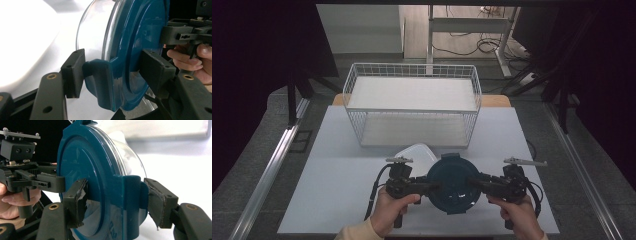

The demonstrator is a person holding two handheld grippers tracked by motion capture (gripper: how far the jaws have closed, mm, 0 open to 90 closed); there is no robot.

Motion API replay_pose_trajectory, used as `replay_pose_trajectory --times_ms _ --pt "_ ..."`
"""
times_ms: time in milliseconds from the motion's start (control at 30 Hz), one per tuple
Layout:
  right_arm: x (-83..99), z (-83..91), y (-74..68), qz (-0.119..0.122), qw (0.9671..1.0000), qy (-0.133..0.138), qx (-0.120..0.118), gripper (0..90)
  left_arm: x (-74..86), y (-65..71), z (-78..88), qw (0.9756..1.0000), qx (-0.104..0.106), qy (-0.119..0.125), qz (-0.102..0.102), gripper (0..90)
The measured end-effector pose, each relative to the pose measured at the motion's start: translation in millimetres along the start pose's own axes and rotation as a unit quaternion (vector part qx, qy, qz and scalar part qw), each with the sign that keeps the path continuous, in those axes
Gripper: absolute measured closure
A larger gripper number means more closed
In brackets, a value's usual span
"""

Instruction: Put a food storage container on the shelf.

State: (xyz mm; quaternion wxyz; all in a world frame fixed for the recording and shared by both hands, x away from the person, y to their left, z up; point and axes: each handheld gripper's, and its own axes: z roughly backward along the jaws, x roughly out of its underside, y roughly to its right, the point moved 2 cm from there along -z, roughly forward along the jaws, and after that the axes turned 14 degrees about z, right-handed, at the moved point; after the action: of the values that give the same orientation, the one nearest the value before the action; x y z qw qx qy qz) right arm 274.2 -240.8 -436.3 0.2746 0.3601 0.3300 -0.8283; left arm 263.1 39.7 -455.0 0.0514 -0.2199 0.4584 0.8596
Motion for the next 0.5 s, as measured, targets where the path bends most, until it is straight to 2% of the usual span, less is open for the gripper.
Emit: replay_pose_trajectory --times_ms 67,100,133,167,233,267,500 --pt "-4.7 -0.4 -0.7 0.004 1.0 0.002 0.001 37.8 -3.7 0.8 2.6 1.0 0.0 0.002 -0.002 38.9" --pt "-14.2 -1.9 -2.2 0.009 1.0 0.004 0.0 37.8 -10.8 2.5 7.9 1.0 0.0 0.007 -0.006 39.0" --pt "-14.2 -1.9 -2.2 0.009 1.0 0.004 0.0 37.8 -10.8 2.5 7.9 1.0 0.0 0.007 -0.006 39.0" --pt "-23.9 -3.3 -4.0 0.015 0.9999 0.007 0.0 37.8 -17.6 4.4 13.4 0.9999 0.001 0.012 -0.008 39.0" --pt "-28.6 -3.8 -5.1 0.018 0.9998 0.008 -0.001 37.9 -21.0 5.1 16.2 0.9998 0.0 0.014 -0.012 39.0" --pt "-37.7 -5.3 -6.9 0.025 0.9996 0.01 -0.001 37.8 -24.2 5.8 18.8 0.9998 0.001 0.017 -0.013 39.0" --pt "-60.2 -11.0 -11.4 0.038 0.9992 0.011 -0.003 37.9 -42.2 7.1 34.2 0.9995 0.004 0.028 -0.014 39.2"
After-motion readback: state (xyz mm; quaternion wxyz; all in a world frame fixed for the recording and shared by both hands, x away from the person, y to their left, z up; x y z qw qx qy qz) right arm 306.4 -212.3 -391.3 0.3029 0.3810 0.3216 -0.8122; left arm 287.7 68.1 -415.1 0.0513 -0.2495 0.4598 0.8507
